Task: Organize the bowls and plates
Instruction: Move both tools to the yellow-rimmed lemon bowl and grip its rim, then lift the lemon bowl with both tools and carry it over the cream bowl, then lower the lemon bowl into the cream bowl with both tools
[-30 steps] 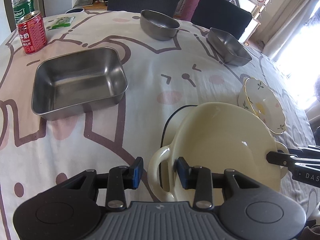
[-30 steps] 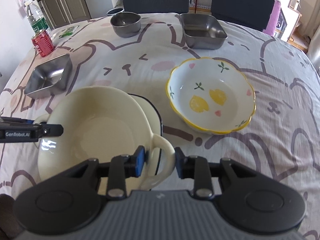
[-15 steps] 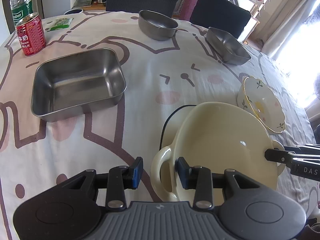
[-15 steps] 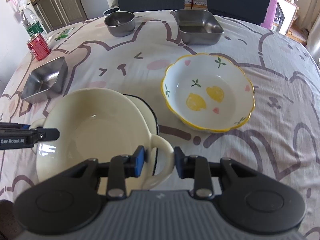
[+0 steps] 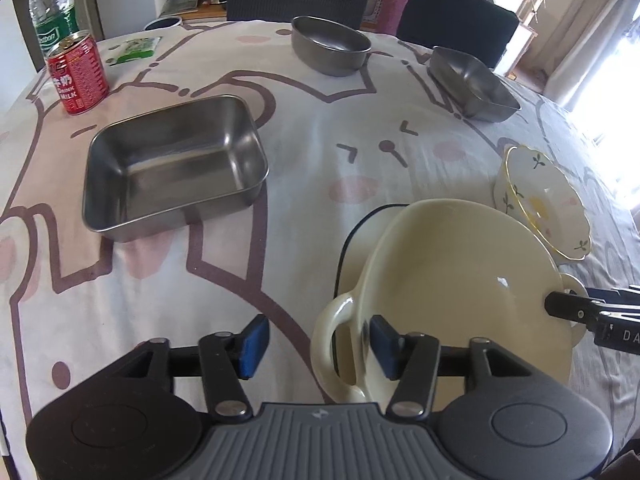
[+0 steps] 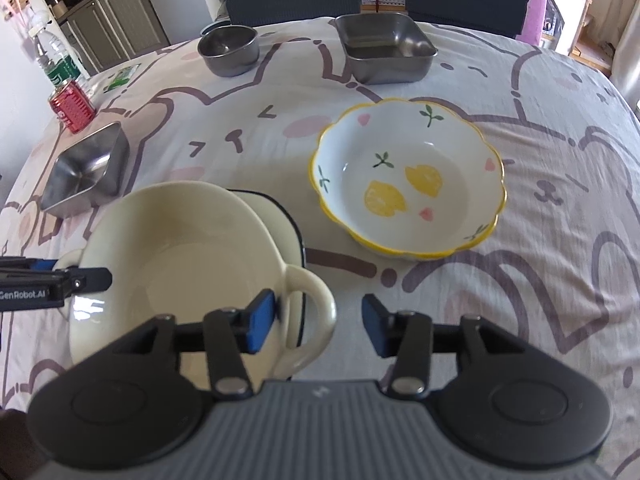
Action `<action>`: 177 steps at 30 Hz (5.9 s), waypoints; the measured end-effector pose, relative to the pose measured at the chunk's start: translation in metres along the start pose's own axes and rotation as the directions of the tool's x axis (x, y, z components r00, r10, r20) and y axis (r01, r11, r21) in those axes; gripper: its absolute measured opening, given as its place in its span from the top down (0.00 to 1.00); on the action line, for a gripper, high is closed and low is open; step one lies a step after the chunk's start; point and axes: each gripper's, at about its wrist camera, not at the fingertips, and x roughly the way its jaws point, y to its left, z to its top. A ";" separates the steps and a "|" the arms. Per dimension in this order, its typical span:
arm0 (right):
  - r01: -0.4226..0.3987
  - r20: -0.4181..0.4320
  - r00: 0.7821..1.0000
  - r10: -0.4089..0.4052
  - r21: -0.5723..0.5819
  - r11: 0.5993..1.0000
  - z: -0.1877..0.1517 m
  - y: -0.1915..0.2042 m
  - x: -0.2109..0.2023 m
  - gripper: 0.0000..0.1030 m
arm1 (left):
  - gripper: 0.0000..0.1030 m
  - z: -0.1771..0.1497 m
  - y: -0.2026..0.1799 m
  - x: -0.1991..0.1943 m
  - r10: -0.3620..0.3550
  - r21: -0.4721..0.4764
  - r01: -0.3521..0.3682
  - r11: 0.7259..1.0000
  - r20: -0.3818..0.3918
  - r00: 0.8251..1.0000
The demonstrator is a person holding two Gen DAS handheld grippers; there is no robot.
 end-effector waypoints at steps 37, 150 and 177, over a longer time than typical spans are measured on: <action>0.053 0.324 0.931 -0.166 0.330 0.942 0.027 -0.087 -0.068 0.00 | 0.06 0.062 -0.108 -0.053 -0.161 0.107 0.131 0.986 0.355 0.921; 0.002 0.094 0.996 -0.004 0.023 1.000 -0.013 0.038 -0.029 0.90 | 0.90 -0.012 -0.043 -0.036 0.037 0.044 -0.042 0.998 0.120 0.992; -0.011 -0.001 1.000 0.012 0.056 0.998 -0.010 0.021 -0.007 0.90 | 0.87 -0.012 -0.048 -0.016 0.027 0.059 -0.029 0.998 0.034 0.999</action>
